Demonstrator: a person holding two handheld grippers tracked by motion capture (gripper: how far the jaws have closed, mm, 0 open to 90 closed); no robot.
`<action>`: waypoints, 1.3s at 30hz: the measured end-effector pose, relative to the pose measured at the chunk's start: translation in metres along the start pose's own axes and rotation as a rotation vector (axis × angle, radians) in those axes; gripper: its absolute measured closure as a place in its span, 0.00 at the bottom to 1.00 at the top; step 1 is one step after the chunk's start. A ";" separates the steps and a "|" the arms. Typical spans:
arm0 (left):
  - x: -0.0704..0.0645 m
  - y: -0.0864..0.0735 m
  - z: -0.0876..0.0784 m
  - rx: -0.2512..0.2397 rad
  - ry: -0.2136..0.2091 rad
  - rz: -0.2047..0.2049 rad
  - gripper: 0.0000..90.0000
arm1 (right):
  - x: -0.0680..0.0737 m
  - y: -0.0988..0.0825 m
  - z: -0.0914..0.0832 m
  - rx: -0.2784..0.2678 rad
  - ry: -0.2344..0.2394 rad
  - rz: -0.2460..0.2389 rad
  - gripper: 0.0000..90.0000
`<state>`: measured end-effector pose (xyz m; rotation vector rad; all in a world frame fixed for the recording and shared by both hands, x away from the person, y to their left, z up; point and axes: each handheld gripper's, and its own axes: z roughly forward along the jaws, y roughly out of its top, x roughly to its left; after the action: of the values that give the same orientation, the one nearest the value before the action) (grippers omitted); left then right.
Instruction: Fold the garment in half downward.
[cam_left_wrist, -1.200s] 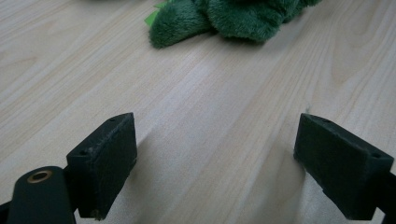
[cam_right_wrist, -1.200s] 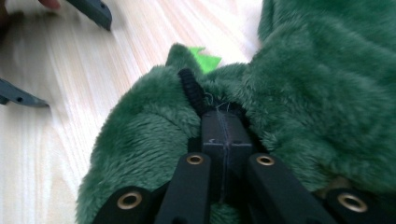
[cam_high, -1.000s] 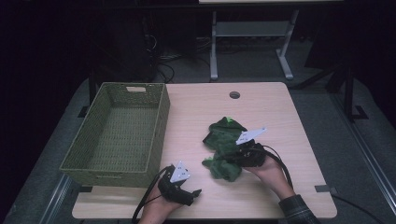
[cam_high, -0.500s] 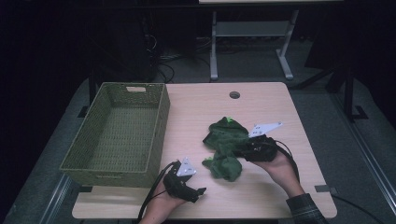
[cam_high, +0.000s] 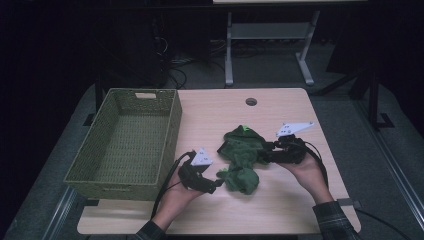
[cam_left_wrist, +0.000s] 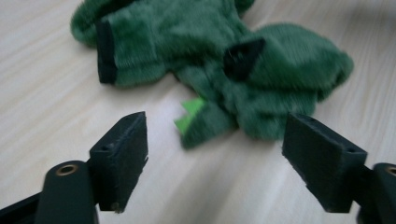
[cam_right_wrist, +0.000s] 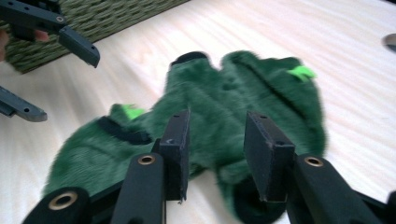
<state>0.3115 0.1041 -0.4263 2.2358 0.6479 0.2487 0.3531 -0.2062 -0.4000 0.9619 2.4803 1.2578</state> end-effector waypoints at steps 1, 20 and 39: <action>0.002 0.004 0.002 -0.006 0.003 0.000 0.25 | -0.003 0.001 0.000 -0.005 -0.004 0.009 0.66; 0.065 0.055 0.048 -0.016 0.063 -0.022 0.52 | -0.043 0.015 0.022 -0.021 -0.091 0.054 0.64; 0.113 0.062 0.107 0.062 0.015 -0.092 0.53 | -0.075 -0.011 0.066 0.087 -0.092 0.141 0.63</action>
<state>0.4705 0.0598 -0.4559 2.2584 0.7741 0.2017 0.4355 -0.2153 -0.4576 1.2072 2.4506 1.1251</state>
